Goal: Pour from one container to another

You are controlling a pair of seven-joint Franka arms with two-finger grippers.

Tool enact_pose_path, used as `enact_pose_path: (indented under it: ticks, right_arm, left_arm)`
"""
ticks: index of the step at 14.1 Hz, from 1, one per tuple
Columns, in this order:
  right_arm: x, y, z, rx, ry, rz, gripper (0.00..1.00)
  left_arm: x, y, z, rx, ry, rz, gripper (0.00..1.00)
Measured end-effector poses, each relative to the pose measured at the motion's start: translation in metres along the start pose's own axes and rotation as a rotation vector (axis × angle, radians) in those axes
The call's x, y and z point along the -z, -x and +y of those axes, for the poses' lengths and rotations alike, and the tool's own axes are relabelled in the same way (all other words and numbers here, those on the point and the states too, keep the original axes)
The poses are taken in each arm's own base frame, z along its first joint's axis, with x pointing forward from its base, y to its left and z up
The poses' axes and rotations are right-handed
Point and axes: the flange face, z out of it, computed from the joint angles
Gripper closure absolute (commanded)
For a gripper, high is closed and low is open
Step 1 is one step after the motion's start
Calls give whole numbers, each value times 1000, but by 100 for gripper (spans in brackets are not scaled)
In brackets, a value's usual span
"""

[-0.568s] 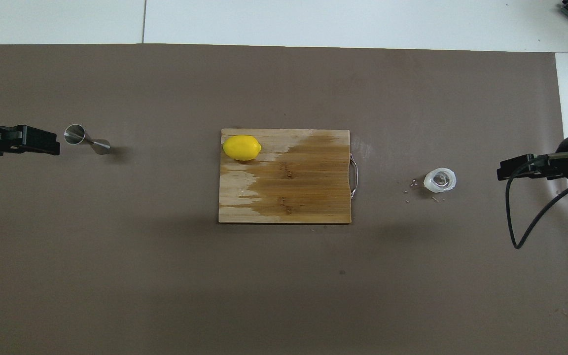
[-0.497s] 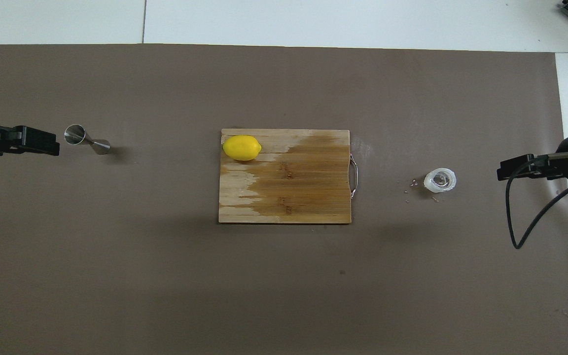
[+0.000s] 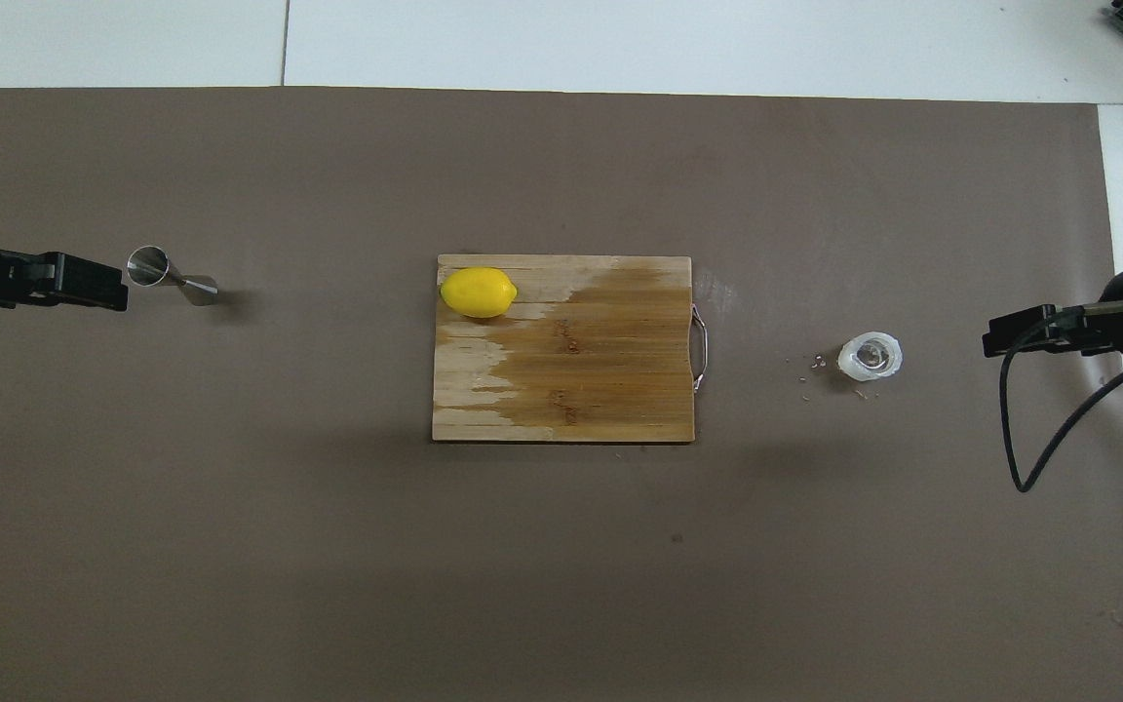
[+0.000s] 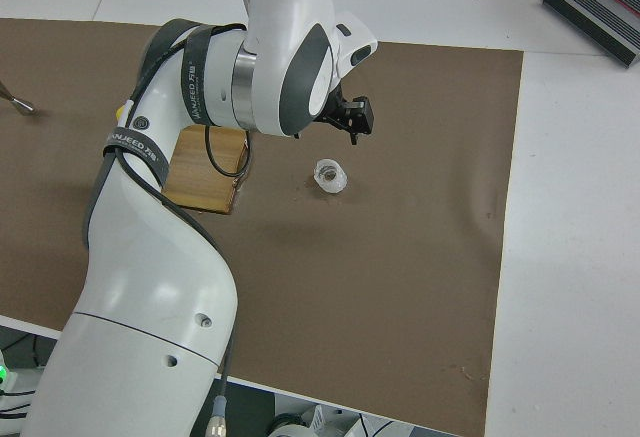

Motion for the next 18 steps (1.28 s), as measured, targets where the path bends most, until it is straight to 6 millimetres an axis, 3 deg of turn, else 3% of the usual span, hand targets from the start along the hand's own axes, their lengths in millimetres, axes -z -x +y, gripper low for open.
enact_pose_path:
  ticks: [11, 13, 16, 18]
  right_arm:
    - [0, 0, 0, 0, 0, 0, 0]
    - [0, 0, 0, 0, 0, 0, 0]
    - [0, 0, 0, 0, 0, 0, 0]
    - [0, 0, 0, 0, 0, 0, 0]
  left_arm:
    - [-5, -8, -33, 59, -2, 25, 0]
    - [-13, -24, -44, 79, 4, 19, 0]
    - [-31, -60, -78, 135, 27, 16, 0]
    - [-55, -81, -104, 208, 78, 5, 0]
